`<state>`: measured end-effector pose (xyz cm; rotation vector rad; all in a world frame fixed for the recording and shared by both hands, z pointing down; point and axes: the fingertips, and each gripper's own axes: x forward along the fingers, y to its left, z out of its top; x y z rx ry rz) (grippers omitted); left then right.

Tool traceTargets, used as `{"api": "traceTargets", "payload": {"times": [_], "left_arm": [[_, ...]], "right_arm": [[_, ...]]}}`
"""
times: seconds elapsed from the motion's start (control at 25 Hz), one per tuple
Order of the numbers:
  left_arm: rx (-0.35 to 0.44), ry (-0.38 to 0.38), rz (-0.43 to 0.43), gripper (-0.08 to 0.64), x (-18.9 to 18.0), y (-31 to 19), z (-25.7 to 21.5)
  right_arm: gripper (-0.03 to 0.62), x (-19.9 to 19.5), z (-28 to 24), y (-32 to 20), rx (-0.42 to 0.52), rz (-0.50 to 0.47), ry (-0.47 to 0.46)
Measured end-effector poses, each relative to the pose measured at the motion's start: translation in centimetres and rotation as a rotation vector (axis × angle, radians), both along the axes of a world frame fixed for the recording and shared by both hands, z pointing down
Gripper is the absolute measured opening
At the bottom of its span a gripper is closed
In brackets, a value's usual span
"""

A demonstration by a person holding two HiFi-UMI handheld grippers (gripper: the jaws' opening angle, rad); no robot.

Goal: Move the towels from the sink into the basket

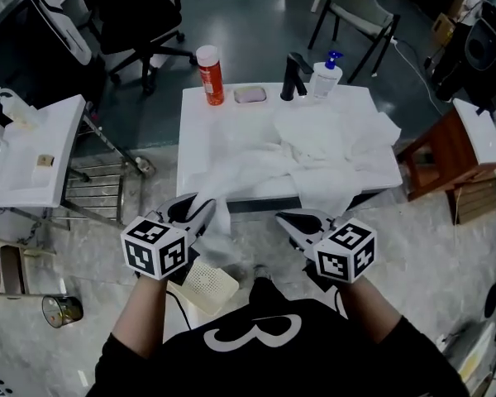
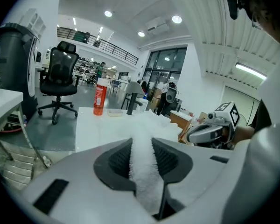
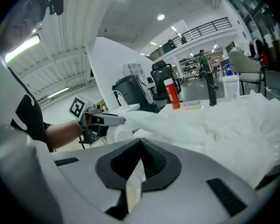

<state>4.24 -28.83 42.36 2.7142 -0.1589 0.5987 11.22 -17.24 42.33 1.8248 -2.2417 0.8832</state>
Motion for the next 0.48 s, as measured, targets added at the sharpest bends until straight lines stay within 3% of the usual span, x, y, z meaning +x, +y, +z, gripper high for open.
{"api": "traceTargets", "payload": {"times": [0.48], "left_arm": [[0.061,0.071,-0.119,0.104,-10.8,2.8,-5.1]], "right_arm": [[0.003,-8.2,-3.4,1.8,0.053,-0.097,0.028]]}}
